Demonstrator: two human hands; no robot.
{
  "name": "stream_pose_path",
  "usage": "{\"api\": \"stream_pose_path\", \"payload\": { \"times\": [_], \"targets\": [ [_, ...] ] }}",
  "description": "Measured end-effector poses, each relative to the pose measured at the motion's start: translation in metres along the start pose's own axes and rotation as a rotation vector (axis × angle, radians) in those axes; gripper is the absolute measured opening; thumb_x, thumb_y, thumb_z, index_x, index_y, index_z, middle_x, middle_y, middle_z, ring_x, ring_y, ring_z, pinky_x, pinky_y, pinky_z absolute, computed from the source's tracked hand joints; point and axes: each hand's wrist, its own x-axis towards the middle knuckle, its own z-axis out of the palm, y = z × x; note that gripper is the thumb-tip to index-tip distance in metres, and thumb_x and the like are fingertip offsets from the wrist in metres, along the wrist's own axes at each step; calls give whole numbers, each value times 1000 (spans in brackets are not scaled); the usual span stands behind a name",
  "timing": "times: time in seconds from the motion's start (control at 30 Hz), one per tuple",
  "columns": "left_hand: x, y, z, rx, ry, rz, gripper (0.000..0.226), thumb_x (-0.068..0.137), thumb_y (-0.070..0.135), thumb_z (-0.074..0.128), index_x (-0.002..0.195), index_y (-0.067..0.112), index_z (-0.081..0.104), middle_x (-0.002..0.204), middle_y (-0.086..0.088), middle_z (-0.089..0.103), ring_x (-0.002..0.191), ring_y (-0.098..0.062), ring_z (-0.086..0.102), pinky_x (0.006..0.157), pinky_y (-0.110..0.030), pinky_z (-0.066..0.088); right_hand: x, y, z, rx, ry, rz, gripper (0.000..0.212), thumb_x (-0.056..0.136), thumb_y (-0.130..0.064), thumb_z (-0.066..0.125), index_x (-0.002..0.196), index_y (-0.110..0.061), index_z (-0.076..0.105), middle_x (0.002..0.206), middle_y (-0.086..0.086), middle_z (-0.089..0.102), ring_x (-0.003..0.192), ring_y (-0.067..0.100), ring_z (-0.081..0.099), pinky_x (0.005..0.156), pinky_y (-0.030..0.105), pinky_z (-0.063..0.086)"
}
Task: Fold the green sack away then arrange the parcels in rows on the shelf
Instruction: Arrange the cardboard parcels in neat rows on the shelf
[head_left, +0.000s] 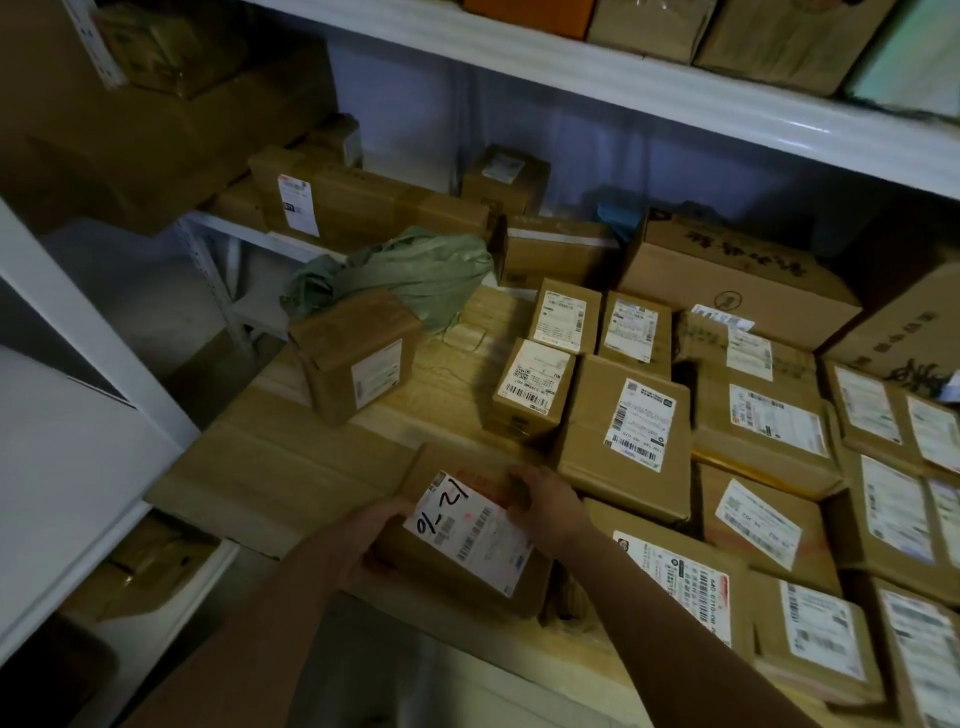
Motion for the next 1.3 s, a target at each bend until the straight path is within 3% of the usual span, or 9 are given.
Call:
{"api": "stream_pose_path", "payload": {
  "times": [0.17,0.27,0.33,0.43,0.7,0.83,0.93,1.1,1.3],
  "targets": [
    [-11,5,-5,25,73,40,26,96,27,47,77,13,58,98,-14,60,73,-18,51,81,-32,48,7,-1,-3,-40,-34,-35,48,91,-17,55,138,-16,44,141,8,44,123,24,51,93,27,44],
    [-16,12,-10,-66,184,88,23,100,22,44,97,4,58,77,-7,51,64,-14,45,57,-20,44,10,-13,-6,-9,12,-81,45,93,-22,55,137,-15,47,139,9,48,122,24,51,93,29,43],
    [-10,20,-20,-113,286,108,47,96,26,53,132,-3,46,102,-12,57,91,-27,55,78,-27,47,13,-26,-8,31,32,-112,44,94,-25,55,136,-13,48,136,8,51,122,22,51,92,27,41],
    [0,32,-38,-97,378,196,79,88,25,66,146,-4,22,148,-21,36,132,-35,40,104,-40,37,23,-48,-7,75,25,-116,43,95,-23,53,137,-15,47,136,7,52,121,21,53,96,30,44],
    [21,81,-81,49,601,435,119,68,25,84,151,4,0,156,-18,17,139,-35,28,106,-40,34,58,-109,-4,276,80,-111,48,97,-12,44,143,-24,37,135,0,53,117,17,54,96,33,49],
    [30,101,-108,490,790,632,125,60,43,85,151,18,4,158,-14,6,143,-35,15,112,-49,23,73,-135,2,292,88,-105,49,98,-12,42,145,-23,35,137,2,51,113,17,55,92,32,48],
    [43,105,-113,688,659,670,116,60,48,83,150,24,14,158,-11,1,143,-36,15,112,-50,25,76,-148,9,274,89,-91,47,97,-9,42,143,-18,37,139,7,51,123,21,52,101,34,45],
    [52,102,-120,578,596,710,92,62,38,84,138,23,35,144,-13,25,129,-32,33,102,-43,38,78,-145,15,326,103,-11,46,97,-9,42,142,-17,37,138,8,50,118,21,54,91,31,48],
    [43,110,-128,42,377,642,72,76,21,75,137,28,37,133,-7,35,109,-27,48,75,-31,44,84,-134,6,432,245,45,38,97,-22,48,135,-14,44,129,0,51,116,19,52,91,33,49]
  ]
}}
